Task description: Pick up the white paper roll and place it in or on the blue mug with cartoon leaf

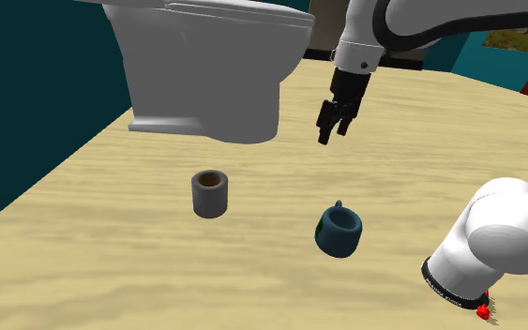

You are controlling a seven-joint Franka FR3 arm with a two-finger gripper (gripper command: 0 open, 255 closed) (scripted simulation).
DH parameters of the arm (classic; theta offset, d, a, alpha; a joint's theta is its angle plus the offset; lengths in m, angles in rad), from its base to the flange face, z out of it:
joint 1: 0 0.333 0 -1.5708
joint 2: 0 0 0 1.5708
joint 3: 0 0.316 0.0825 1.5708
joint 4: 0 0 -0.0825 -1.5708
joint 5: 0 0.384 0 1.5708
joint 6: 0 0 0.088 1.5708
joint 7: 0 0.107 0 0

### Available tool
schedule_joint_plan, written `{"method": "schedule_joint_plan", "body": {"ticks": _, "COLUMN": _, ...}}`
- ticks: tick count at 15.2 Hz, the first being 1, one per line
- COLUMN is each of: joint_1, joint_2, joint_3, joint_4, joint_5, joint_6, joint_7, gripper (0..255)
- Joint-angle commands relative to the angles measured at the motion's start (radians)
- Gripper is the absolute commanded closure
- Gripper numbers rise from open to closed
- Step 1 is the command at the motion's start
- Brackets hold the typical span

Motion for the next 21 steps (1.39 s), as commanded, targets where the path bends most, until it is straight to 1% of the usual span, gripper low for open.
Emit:
{"method": "schedule_joint_plan", "body": {"ticks": 1, "joint_1": 0.002, "joint_2": 0.067, "joint_3": 0.023, "joint_4": 0.016, "joint_5": 0.004, "joint_6": 0.055, "joint_7": 0.020, "gripper": 0}}
{"method": "schedule_joint_plan", "body": {"ticks": 6, "joint_1": 0.009, "joint_2": 0.241, "joint_3": 0.090, "joint_4": 0.087, "joint_5": -0.001, "joint_6": 0.165, "joint_7": 0.090, "gripper": 0}}
{"method": "schedule_joint_plan", "body": {"ticks": 10, "joint_1": 0.013, "joint_2": 0.389, "joint_3": 0.139, "joint_4": 0.166, "joint_5": -0.029, "joint_6": 0.236, "joint_7": 0.153, "gripper": 0}}
{"method": "schedule_joint_plan", "body": {"ticks": 16, "joint_1": 0.030, "joint_2": 0.623, "joint_3": 0.193, "joint_4": 0.323, "joint_5": -0.111, "joint_6": 0.306, "joint_7": 0.260, "gripper": 0}}
{"method": "schedule_joint_plan", "body": {"ticks": 21, "joint_1": 0.069, "joint_2": 0.825, "joint_3": 0.209, "joint_4": 0.492, "joint_5": -0.200, "joint_6": 0.327, "joint_7": 0.349, "gripper": 0}}
